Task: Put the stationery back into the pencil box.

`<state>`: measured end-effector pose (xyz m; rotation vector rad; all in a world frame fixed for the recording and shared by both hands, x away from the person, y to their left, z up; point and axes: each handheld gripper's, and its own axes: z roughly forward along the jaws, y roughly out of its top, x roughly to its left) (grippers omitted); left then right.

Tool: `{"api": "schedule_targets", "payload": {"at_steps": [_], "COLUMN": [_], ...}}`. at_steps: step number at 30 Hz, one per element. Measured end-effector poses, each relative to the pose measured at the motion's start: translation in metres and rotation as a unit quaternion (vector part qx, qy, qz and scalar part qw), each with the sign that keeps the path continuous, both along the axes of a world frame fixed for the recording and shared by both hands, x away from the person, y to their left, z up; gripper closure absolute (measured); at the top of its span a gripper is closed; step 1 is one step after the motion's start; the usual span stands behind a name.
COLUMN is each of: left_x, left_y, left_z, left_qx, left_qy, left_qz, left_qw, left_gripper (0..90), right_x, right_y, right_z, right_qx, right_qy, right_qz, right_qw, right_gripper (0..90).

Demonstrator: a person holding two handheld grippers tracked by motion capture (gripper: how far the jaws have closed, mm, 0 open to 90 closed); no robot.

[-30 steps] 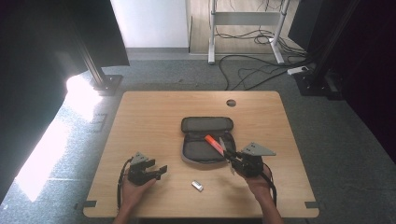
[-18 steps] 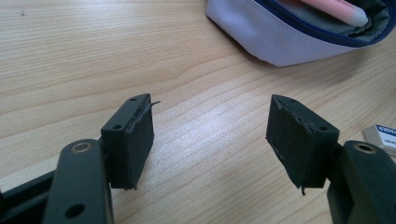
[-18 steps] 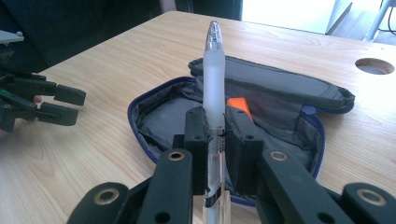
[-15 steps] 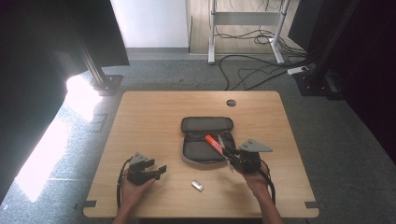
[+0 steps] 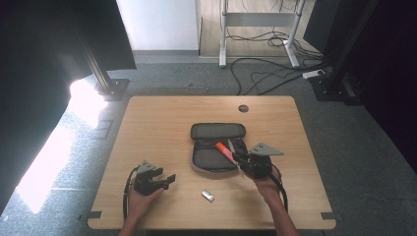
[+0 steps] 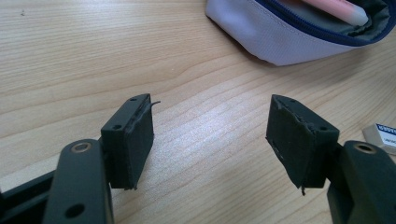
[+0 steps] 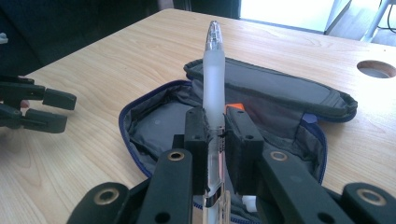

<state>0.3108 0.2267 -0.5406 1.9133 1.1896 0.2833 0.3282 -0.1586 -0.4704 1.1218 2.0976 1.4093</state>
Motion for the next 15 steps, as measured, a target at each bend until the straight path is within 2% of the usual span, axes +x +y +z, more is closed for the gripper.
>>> {"api": "schedule_targets", "payload": {"at_steps": [15], "left_x": [0.000], "left_y": [0.002], "left_z": [0.000], "left_qx": [-0.002], "left_qy": [0.001], "left_qz": [0.002], "left_qw": [1.0000], "left_gripper": [32.4], "right_x": [0.013], "right_y": [0.009], "right_z": [0.002], "right_qx": [-0.004], "right_qy": [0.002], "right_qz": [0.003], "right_qw": [1.0000], "right_gripper": [78.7]}}
